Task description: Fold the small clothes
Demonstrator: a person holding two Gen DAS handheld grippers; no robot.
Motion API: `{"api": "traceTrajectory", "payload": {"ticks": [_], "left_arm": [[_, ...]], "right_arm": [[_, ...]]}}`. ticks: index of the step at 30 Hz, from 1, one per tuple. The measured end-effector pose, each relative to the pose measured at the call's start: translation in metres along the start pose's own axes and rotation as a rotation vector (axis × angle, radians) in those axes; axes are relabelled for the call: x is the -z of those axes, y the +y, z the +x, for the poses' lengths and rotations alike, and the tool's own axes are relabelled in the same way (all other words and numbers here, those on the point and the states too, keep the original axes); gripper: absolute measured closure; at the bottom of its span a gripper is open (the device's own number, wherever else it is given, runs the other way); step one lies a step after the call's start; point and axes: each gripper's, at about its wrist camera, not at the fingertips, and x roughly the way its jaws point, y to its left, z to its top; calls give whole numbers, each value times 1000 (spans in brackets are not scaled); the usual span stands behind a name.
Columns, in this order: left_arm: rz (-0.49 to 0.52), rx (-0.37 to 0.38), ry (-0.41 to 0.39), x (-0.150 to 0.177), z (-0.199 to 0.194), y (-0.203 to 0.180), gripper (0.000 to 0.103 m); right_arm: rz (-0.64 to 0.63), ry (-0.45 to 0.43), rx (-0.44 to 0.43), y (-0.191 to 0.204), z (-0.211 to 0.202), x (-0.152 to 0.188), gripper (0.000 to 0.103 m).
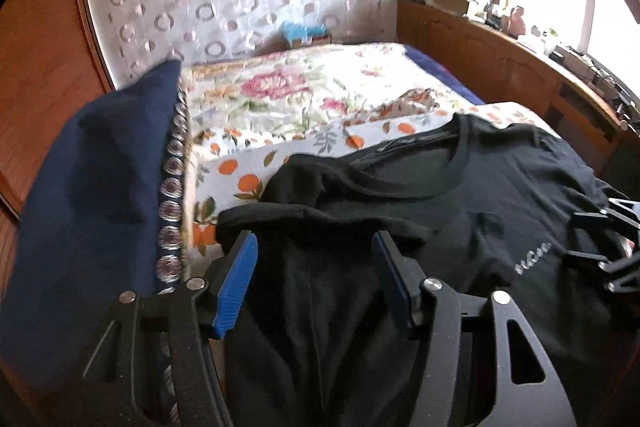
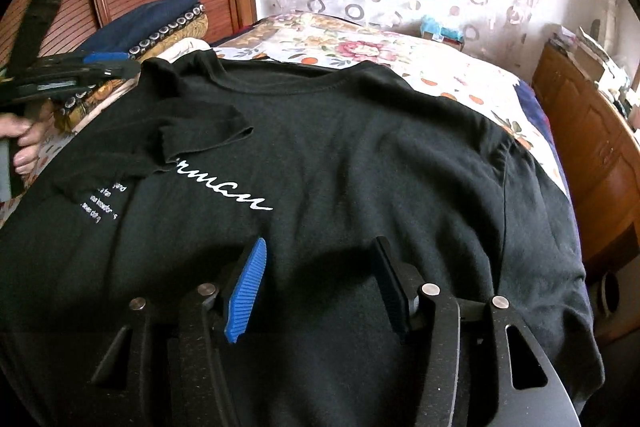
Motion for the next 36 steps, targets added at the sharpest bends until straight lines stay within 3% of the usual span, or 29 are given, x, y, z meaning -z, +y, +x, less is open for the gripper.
{"api": "traceTrajectory", "payload": {"ticks": [6, 8, 9, 12, 15, 21, 25, 29, 33, 36], "left_arm": [[-21, -43, 63, -5, 30, 1, 42], [-7, -46, 67, -8, 35, -2, 57], [-2, -47, 83, -9, 38, -3, 74], [3, -47, 95, -14, 41, -2, 101], [-13, -29, 77, -16, 31, 3, 102], [37, -68, 12, -23, 1, 8, 102], [36, -120, -36, -38, -22, 24, 102], [9, -225, -77, -52, -39, 53, 102], [2, -268, -90, -52, -43, 65, 102], [-19, -243, -101, -47, -41, 69, 102]], "right_arm": [[5, 3, 9, -8, 9, -12, 42], [5, 4, 11, -8, 9, -14, 41], [5, 5, 12, -8, 9, -14, 41], [7, 5, 11, -9, 10, -14, 40], [4, 5, 15, -9, 10, -14, 40], [5, 4, 14, -10, 11, -14, 40], [5, 3, 14, -10, 11, -13, 40], [5, 4, 14, -11, 11, -13, 40], [5, 3, 15, -11, 11, -12, 40], [5, 4, 15, -11, 11, -12, 39]]}}
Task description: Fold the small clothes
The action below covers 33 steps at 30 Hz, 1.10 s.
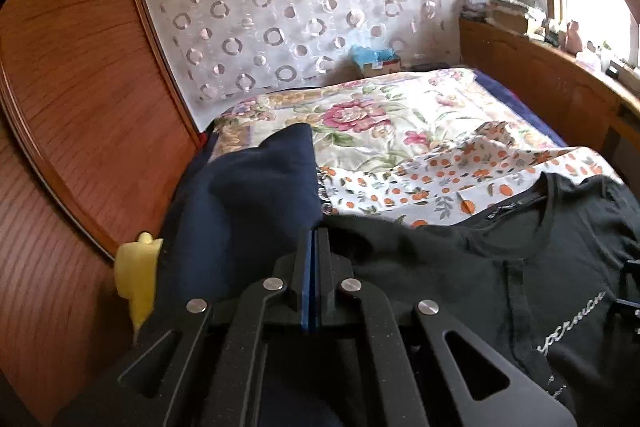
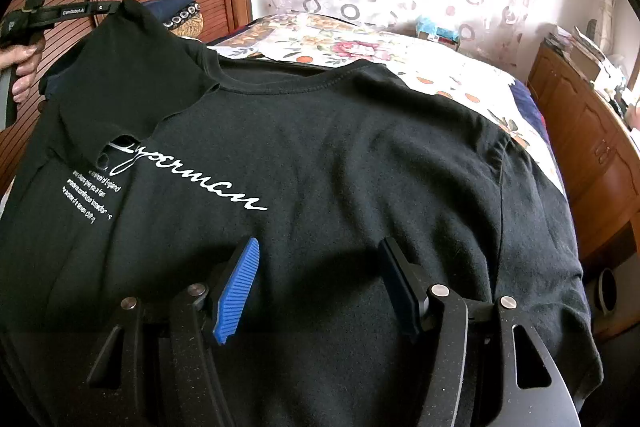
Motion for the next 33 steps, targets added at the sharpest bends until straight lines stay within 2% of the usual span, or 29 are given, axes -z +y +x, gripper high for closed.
{"api": "traceTrajectory", "payload": {"ticks": [2, 6, 8, 10, 12, 16, 20, 21, 25, 27, 30, 33], "left_arm": [[-5, 21, -8, 3, -1, -2, 101], [-4, 69, -41, 12, -19, -7, 65], [3, 99, -62, 18, -31, -13, 54], [4, 135, -78, 26, -42, -17, 33], [7, 175, -84, 34, -51, -22, 24], [11, 224, -97, 62, -71, -38, 24], [26, 282, -69, 90, -82, -59, 24], [30, 297, -60, 98, -83, -65, 27], [65, 355, -24, 115, -86, -86, 57], [80, 397, 3, 121, -83, -97, 67], [111, 411, 50, 124, -71, -113, 69], [118, 390, 83, 128, -60, -119, 69]], "right_arm": [[0, 0, 0, 0, 0, 0, 39], [1, 0, 0, -1, 0, 0, 38], [1, 0, 0, -1, 0, 0, 38], [1, 0, 0, -1, 0, 0, 38], [1, 0, 1, -1, 1, 0, 37], [3, 0, 2, -1, 1, 0, 37], [4, 0, 2, -2, 1, 0, 36], [4, 0, 2, -2, 1, 0, 36], [4, 0, 2, -2, 1, 0, 36], [4, 0, 3, -2, 1, 0, 36], [4, 0, 2, -3, 1, 0, 35], [4, 0, 3, -3, 1, 0, 35]]}}
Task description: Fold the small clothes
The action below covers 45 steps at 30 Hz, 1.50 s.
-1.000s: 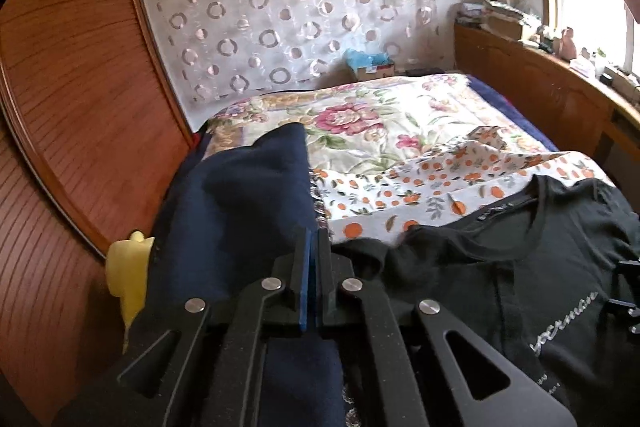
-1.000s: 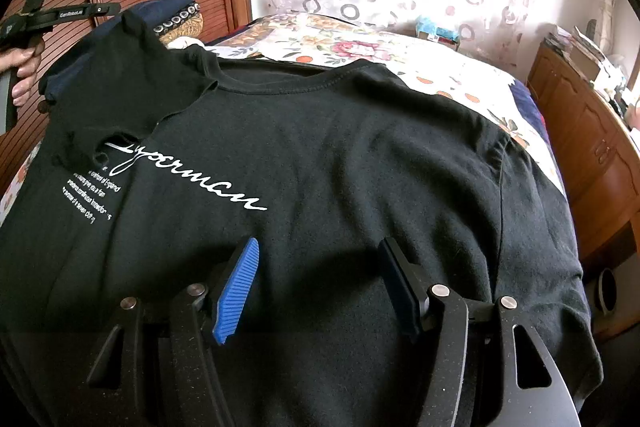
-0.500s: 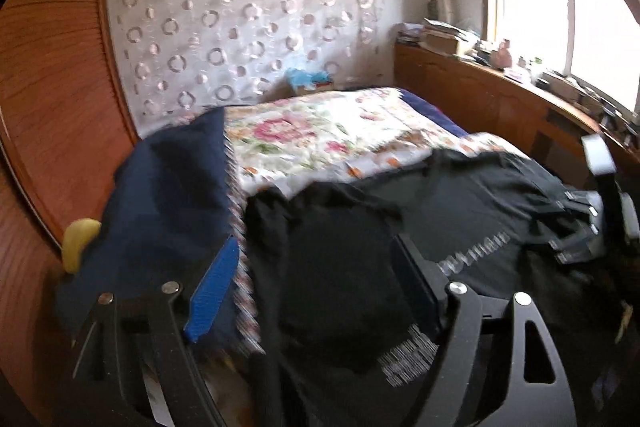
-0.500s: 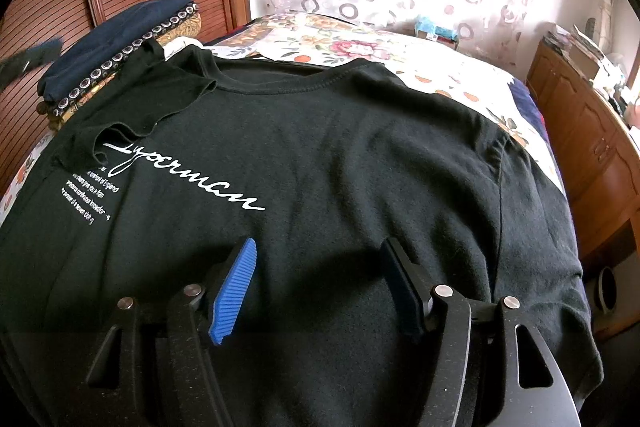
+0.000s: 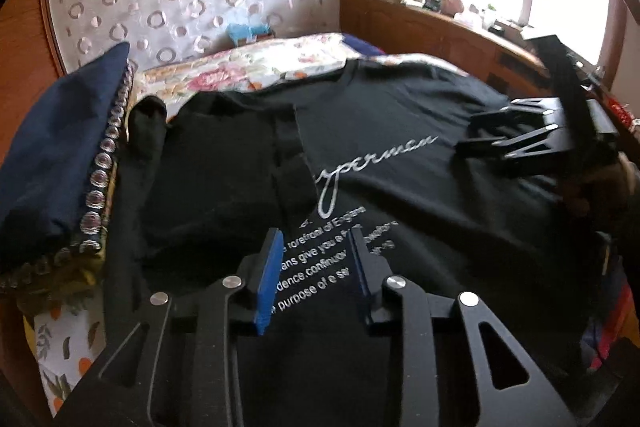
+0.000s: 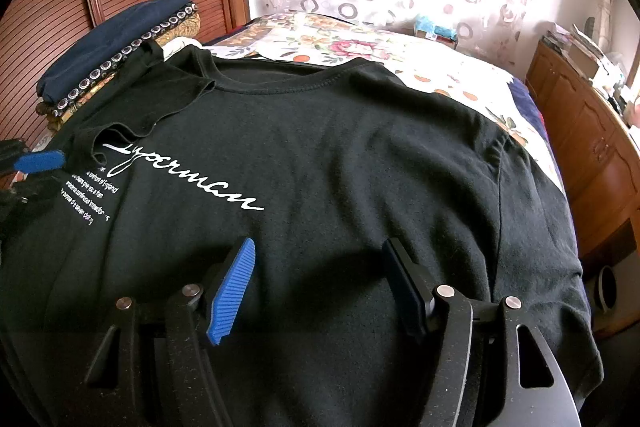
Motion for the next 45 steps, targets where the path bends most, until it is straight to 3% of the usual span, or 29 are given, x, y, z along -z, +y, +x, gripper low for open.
{"api": "traceTrajectory", "payload": {"ticks": [14, 15, 16, 17, 24, 30, 38, 43, 45], "left_arm": [[1, -72, 65, -12, 31, 16, 69], [5, -71, 65, -13, 31, 17, 74], [10, -67, 64, -14, 31, 17, 89], [15, -79, 62, -14, 31, 16, 94], [-11, -33, -11, -11, -8, 11, 94], [-80, -12, -76, -3, -37, 14, 59], [-102, -42, -124, 10, -53, 12, 45], [-90, -36, -151, 14, -60, 5, 27], [-92, -28, -160, 16, -63, 3, 26]], "right_arm": [[1, 0, -1, -1, 0, 0, 35], [1, 0, -1, 0, 0, 0, 35], [1, 0, -1, 0, 0, 0, 35], [1, 0, -1, 0, 0, 0, 35], [1, 1, -1, 0, 0, 0, 35], [2, 1, -1, 0, 0, 0, 34], [2, 1, -1, -1, 0, 1, 32], [6, 3, 3, -2, 1, 0, 31], [8, 3, 4, -3, 1, 1, 30]]}}
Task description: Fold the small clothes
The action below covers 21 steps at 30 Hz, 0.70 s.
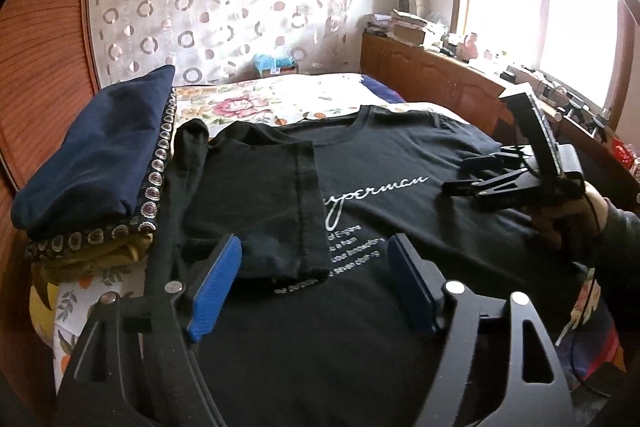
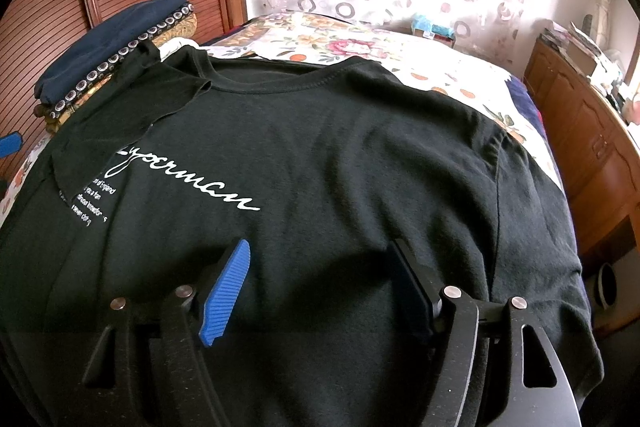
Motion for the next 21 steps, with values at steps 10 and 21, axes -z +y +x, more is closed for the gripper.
{"api": "traceTrajectory", "payload": {"ticks": [10, 21], "left_arm": [[-9, 8, -33, 5, -5, -13, 26], [29, 67, -45, 11, -3, -44, 26]], "right_arm": [[33, -32, 4, -1, -14, 6, 30], [142, -134, 119, -54, -94, 51, 30]]}}
